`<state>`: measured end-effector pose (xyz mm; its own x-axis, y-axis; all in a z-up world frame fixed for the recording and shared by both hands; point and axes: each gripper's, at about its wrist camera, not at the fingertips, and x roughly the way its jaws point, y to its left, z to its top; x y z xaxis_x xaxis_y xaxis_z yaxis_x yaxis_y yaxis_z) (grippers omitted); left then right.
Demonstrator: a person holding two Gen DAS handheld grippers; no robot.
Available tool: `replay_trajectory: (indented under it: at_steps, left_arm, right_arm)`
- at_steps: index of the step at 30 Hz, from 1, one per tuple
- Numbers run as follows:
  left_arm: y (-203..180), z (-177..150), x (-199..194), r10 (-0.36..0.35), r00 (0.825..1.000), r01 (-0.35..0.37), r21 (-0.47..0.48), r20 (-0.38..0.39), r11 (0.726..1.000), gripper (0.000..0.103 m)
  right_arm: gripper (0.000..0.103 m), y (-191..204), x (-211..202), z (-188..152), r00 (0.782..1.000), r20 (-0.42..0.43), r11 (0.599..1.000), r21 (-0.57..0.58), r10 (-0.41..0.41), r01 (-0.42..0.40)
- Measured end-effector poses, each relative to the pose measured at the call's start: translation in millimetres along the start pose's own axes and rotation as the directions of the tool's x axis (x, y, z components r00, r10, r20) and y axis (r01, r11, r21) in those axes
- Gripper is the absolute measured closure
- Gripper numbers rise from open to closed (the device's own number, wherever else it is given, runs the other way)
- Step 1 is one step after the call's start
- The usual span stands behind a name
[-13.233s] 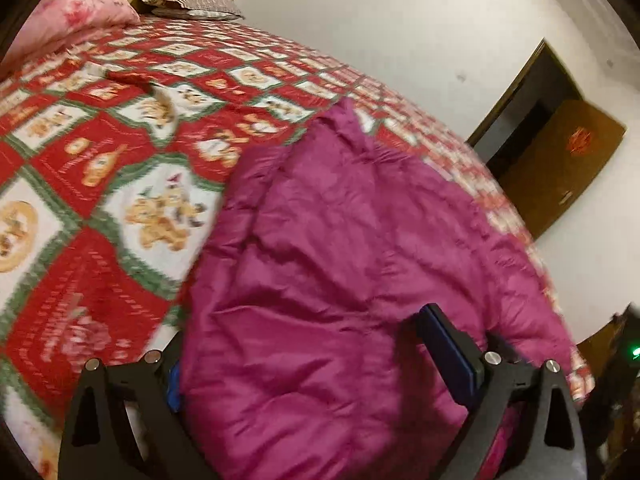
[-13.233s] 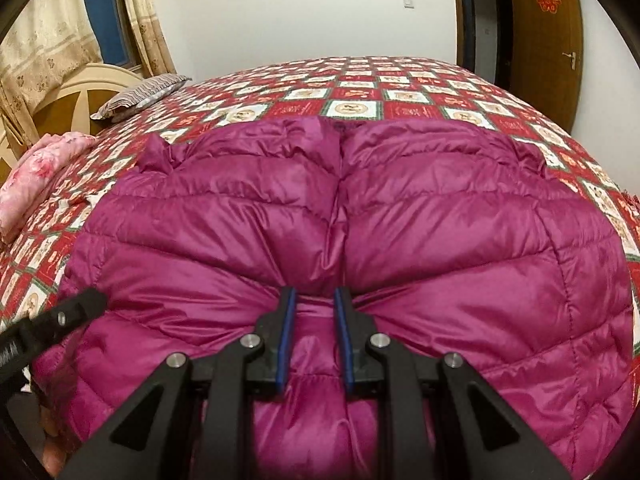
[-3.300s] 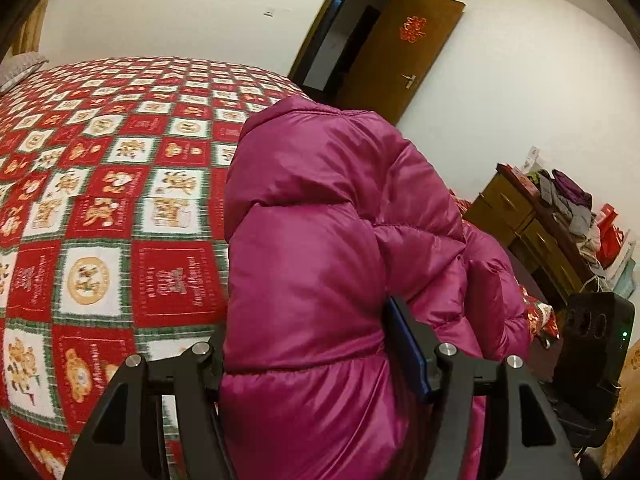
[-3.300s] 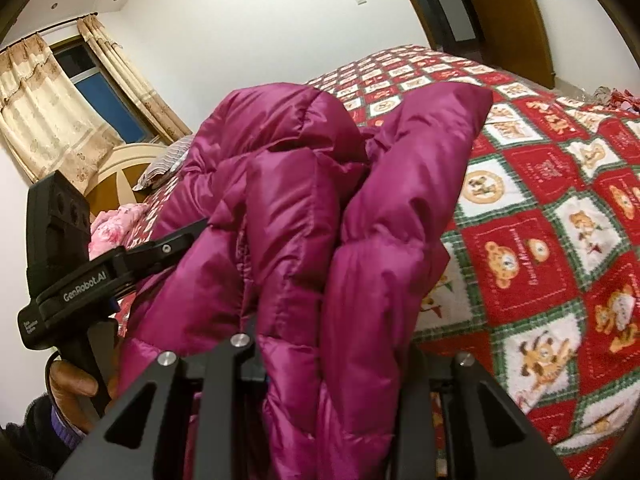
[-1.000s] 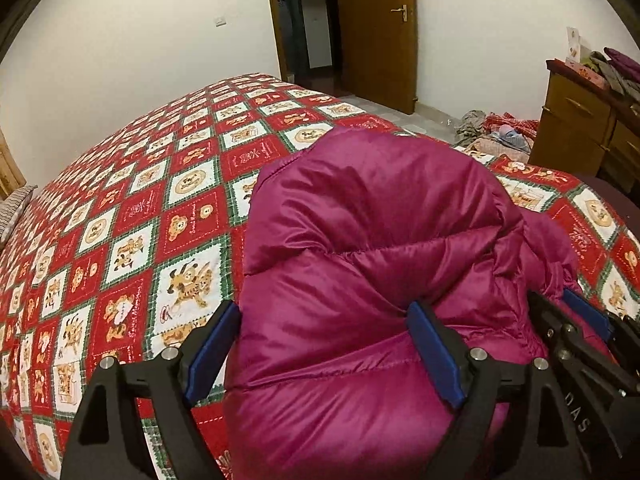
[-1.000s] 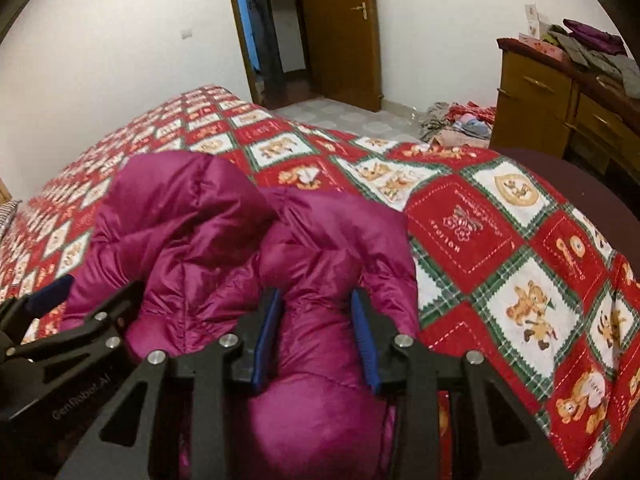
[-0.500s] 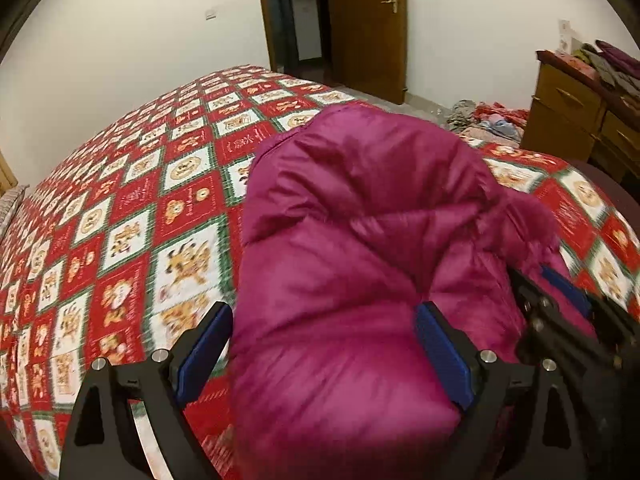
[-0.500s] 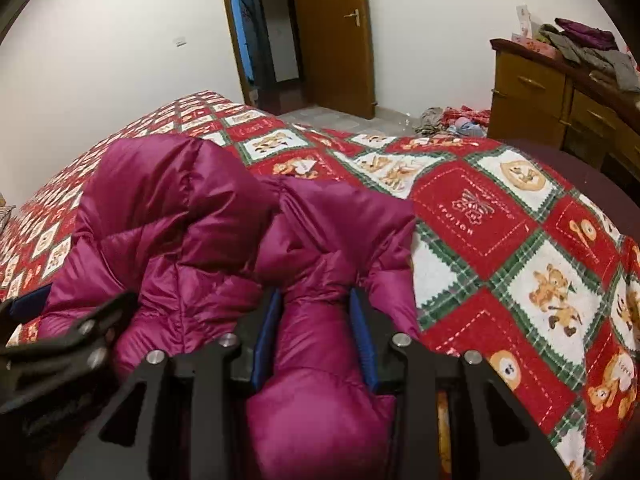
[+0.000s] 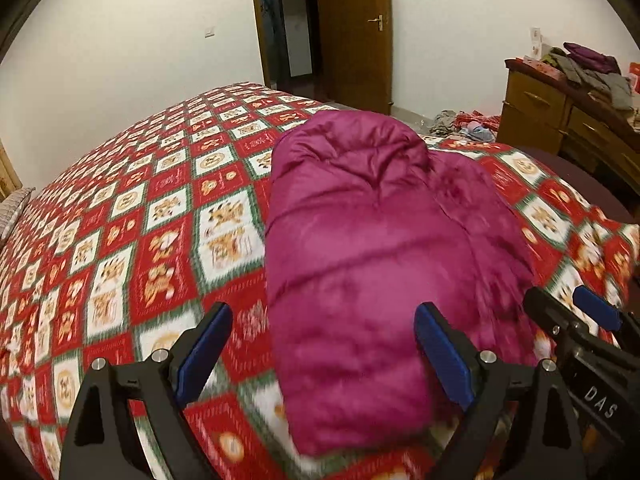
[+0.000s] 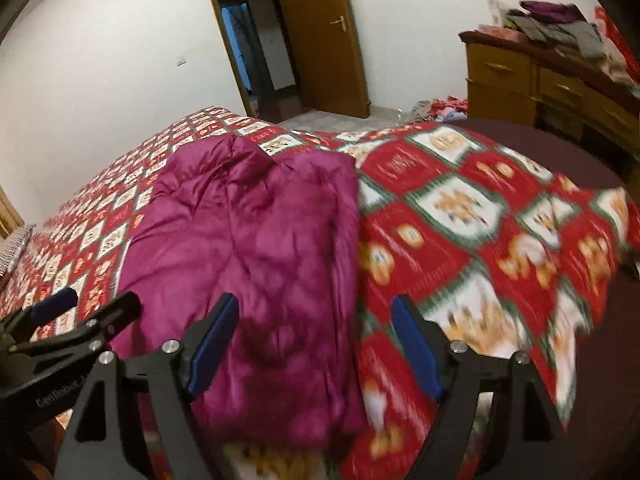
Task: Fold large clothes
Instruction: 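Open both grippers and pull them back from the folded jacket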
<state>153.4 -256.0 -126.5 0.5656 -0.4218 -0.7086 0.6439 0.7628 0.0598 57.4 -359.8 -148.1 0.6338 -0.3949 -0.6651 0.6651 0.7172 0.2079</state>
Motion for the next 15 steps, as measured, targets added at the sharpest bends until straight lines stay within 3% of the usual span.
replay_trajectory:
  at_steps: [4, 11, 15]
  left_arm:
    - [2.5, -23.7, -19.7, -0.014, 1.000, 0.014, -0.041, -0.005, 0.999, 0.010]
    - [2.4, -56.8, -58.1, 0.001, 0.998, 0.001, -0.030, 0.058, 1.000, 0.010]
    - [3.5, -72.2, -80.9, -0.038, 0.996, 0.040, -0.031, 0.075, 0.999, 0.010]
  right_arm:
    - [0.015, -2.1, -22.1, -18.6, 1.000, -0.010, 1.000, -0.012, -0.018, 0.018]
    - [0.014, -14.4, -50.6, -51.1, 0.999, -0.025, 1.000, 0.003, -0.029, 0.029]
    - [0.014, -17.1, -68.8, -61.9, 1.000, -0.016, 1.000, -0.001, -0.027, 0.027]
